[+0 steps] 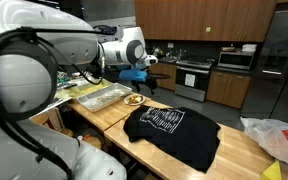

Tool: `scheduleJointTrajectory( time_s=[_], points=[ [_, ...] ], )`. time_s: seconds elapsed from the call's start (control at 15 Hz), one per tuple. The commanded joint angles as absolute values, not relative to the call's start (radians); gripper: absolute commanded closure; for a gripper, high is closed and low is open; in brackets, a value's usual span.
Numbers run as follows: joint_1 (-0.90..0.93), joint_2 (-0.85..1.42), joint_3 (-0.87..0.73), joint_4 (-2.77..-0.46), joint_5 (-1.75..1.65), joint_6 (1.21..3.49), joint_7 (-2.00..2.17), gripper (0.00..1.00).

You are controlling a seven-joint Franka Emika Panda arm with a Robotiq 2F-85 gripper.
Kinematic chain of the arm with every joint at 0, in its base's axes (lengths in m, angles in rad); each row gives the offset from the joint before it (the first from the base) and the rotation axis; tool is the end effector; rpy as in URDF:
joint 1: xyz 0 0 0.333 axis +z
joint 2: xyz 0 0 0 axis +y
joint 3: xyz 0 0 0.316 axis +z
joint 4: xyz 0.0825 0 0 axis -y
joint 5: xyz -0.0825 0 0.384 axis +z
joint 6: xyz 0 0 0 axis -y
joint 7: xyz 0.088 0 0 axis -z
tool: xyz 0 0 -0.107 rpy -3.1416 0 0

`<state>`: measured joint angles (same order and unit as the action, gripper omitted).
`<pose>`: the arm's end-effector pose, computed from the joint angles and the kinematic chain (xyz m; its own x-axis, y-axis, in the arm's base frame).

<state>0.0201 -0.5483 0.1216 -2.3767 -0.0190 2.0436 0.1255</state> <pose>0.4029 0.0624 0.5402 0.9758 0.0178 0.2178 0.0060 -0.9985 0.0547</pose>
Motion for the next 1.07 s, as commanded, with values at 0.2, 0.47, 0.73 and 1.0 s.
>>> scheduleJointTrajectory(
  time_s=[0.2,0.47,0.73,1.0],
  points=[
    [0.029,-0.547,0.114,-2.374,-0.024,2.042,0.130,0.00],
    [0.029,-0.547,0.114,-2.374,-0.024,2.042,0.130,0.00],
    [0.029,-0.547,0.114,-2.374,-0.024,2.042,0.130,0.00],
    [0.058,-0.554,0.130,-2.385,-0.041,2.050,0.080,0.00]
  ],
)
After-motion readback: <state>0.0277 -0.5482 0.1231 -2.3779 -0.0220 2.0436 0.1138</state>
